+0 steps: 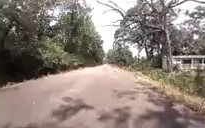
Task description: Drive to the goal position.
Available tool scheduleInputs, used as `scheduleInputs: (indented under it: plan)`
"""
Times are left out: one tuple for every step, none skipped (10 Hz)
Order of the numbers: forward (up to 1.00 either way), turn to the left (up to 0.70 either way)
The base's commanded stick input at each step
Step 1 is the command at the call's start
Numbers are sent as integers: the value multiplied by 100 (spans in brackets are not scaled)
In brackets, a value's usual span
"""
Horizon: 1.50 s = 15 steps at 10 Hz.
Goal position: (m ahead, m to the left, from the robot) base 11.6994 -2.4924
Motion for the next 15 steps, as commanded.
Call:
scheduleInputs:
  plan:
    - [70,0]
    - [70,0]
    - [70,-2]
    - [70,-20]
    - [70,-35]
    - [70,-10]
    - [70,0]
    - [70,0]
    - [70,0]
    - [70,0]
    - [70,0]
    - [70,0]
    - [70,0]
    - [70,0]
    - [70,0]
